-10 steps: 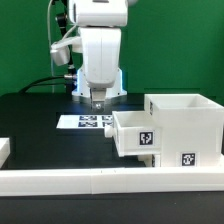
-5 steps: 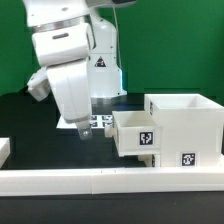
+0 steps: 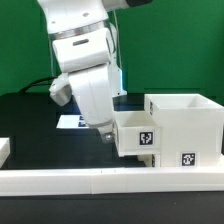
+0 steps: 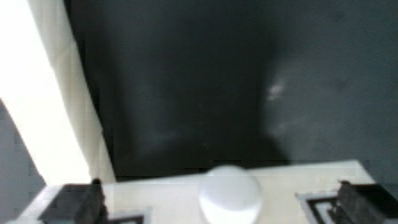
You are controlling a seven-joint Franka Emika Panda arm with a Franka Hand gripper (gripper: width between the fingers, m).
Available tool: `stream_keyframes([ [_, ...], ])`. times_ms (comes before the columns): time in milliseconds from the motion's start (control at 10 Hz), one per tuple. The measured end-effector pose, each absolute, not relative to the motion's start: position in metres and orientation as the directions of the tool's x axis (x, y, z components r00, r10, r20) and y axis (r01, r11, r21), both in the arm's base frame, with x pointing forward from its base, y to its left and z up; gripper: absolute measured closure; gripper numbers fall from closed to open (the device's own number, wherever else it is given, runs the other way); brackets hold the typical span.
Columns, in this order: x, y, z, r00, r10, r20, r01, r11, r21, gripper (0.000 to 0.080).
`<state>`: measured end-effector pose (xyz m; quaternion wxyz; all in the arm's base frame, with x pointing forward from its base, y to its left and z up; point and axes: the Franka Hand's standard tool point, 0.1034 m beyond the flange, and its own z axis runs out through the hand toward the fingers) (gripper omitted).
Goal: Assemble drawer
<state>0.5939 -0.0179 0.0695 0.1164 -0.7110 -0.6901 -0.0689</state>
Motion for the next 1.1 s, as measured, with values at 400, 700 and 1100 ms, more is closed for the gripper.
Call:
stream_keyframes([
  [400, 0.592, -0.012, 0.066, 0.045, 0.964, 0.264, 0.997, -0.027, -0.071, 0.0151],
  [700, 0.593, 0.011, 0.065, 0.026, 0.961, 0.276, 0.998, -0.007, -0.070, 0.0151],
  [1100, 0.593, 0.035, 0.065, 0.034, 0.957, 0.288, 0.997, -0.013, -0.075, 0.0151],
])
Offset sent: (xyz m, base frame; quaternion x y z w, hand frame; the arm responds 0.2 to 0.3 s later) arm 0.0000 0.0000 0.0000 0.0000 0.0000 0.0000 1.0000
